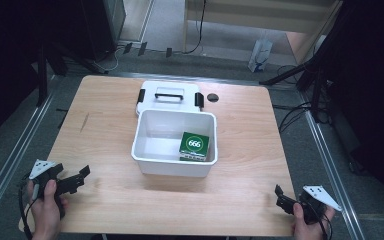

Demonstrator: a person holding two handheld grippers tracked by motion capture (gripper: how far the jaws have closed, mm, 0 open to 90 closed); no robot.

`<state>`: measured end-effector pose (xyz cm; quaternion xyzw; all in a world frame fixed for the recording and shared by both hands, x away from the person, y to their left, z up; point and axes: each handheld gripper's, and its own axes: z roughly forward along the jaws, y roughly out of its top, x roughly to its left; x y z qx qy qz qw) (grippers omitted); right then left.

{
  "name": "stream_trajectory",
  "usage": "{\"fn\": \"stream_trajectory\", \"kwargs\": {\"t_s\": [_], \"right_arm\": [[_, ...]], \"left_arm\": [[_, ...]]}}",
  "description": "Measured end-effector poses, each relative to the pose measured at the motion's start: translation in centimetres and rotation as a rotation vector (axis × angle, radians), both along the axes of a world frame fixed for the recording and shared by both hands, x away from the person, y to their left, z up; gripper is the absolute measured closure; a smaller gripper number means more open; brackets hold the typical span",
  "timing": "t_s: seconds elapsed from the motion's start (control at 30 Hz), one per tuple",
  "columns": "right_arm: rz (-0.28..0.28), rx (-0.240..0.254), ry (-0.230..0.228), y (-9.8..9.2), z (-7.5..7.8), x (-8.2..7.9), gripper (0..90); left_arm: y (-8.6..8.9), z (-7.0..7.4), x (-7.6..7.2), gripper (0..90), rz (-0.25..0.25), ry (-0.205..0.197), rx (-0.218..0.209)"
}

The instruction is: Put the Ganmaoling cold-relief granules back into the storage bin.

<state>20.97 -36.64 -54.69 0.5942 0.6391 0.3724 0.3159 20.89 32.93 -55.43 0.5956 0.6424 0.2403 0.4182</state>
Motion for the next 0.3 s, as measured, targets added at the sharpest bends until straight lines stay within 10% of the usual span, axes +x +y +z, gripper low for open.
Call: {"fn": "stream_trajectory", "kwargs": {"t_s": [0.3], "right_arm": [[0.004, 0.015, 0.019, -0.06, -0.03, 0.61, 0.3]], "left_arm": [[-0.09, 0.01, -0.05, 0.6, 0.003, 0.002, 0.007]]}}
